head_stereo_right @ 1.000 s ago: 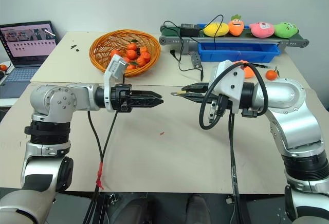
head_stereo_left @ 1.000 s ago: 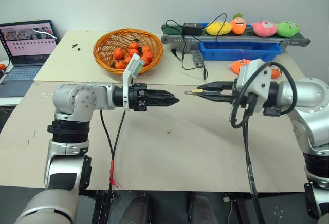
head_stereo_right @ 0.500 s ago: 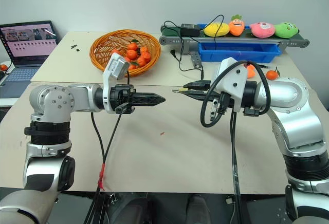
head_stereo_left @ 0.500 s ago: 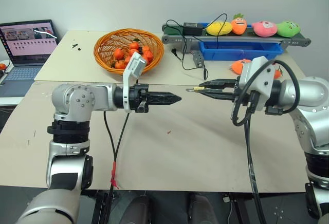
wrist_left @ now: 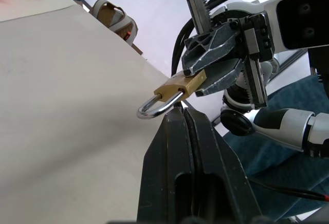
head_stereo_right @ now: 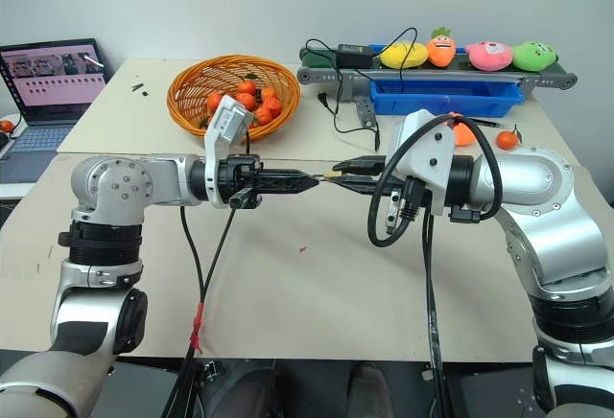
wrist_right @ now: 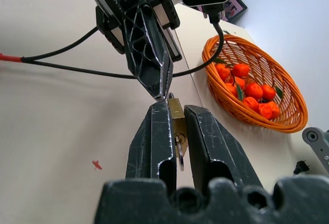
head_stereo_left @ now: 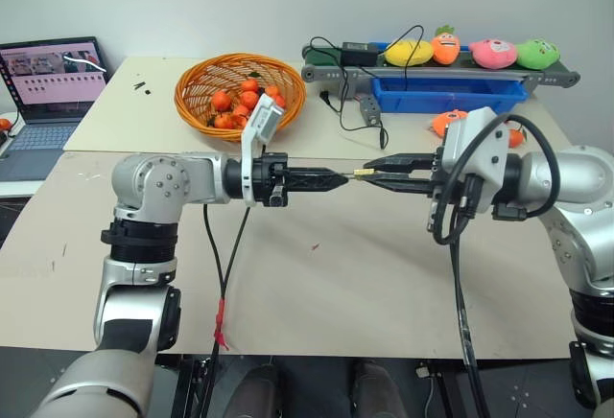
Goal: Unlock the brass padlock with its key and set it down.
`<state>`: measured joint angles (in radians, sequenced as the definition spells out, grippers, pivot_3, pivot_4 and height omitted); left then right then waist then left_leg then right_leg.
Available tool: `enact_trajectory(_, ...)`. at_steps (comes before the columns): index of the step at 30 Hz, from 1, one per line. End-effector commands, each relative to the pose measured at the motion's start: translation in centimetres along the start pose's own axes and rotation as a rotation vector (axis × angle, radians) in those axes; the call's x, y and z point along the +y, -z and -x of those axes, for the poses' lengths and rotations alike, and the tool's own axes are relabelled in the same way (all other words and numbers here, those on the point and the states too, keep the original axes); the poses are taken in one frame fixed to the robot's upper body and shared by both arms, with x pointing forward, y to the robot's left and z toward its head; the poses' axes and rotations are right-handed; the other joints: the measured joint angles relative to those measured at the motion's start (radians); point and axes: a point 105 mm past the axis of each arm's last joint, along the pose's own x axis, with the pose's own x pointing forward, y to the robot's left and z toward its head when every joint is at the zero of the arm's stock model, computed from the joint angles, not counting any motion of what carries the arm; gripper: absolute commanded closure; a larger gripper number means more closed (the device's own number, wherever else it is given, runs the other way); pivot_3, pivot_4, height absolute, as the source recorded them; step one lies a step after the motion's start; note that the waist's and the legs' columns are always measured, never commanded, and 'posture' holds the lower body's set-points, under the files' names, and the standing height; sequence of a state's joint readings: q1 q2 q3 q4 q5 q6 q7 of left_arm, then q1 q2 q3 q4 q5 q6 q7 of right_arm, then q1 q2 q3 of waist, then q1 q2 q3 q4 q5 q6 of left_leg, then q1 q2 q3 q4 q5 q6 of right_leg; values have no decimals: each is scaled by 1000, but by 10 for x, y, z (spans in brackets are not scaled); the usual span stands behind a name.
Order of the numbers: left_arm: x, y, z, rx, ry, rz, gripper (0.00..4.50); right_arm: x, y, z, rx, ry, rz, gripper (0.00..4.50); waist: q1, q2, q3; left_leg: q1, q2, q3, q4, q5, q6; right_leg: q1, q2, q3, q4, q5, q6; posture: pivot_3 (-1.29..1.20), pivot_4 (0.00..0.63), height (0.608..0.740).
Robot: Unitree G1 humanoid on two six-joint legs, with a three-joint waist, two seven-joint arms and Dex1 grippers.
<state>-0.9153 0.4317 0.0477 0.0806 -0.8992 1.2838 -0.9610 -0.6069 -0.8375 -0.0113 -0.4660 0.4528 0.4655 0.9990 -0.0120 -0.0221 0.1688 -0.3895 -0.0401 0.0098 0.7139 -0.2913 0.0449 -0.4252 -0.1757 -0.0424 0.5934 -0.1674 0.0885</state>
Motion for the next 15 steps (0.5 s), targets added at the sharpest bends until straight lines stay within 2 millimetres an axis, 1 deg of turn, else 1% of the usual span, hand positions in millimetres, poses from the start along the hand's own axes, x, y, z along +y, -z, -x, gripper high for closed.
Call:
enact_trajectory(1, -7, -11, -1, -5, 14, -62, 4434, -3, -12, 6, -20, 26, 37, 4395, 0, 0, 0, 0, 0, 0, 0, 0, 0, 0, 0, 0, 0, 0, 0, 0, 150, 740)
enact_trajectory(15, -3, -14, -4, -2, 20, -80, 4434, -2, -19, 8, -26, 28, 31, 4395, 0, 0, 0, 0, 0, 0, 0, 0, 0, 0, 0, 0, 0, 0, 0, 0, 150, 740)
